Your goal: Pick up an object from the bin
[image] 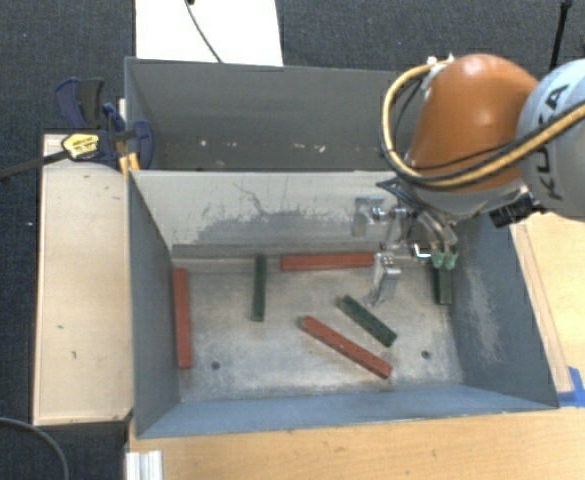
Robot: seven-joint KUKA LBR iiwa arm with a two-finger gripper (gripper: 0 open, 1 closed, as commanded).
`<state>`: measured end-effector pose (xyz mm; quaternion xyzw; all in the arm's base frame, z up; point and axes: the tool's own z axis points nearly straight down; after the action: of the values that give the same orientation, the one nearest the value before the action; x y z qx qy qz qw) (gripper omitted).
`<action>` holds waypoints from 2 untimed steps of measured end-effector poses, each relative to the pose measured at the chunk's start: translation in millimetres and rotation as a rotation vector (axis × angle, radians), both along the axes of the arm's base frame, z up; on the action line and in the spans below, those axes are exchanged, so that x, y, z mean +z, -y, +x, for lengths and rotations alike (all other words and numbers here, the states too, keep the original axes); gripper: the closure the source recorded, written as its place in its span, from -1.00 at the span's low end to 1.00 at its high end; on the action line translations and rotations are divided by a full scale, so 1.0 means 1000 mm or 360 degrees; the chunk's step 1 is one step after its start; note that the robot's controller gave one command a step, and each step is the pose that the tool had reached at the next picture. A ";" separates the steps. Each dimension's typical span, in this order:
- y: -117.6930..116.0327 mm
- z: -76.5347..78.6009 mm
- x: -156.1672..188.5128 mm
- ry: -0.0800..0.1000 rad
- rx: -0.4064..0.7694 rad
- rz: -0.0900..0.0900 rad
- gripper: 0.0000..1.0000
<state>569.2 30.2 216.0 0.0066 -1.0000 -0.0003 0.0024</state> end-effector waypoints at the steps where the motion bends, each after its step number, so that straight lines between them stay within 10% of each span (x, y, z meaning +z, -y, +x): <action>1: 0.027 -0.015 -0.149 -0.0001 -0.0086 0.0001 -1.00; 2: 0.026 -0.013 -0.145 0.0011 -0.0086 0.0000 1.00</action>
Offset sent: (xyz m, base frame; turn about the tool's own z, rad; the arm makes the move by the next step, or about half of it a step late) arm -0.0140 -0.0263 -0.1455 0.0529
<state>556.1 3.9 71.4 -0.0205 -0.9998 -0.0004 -0.0009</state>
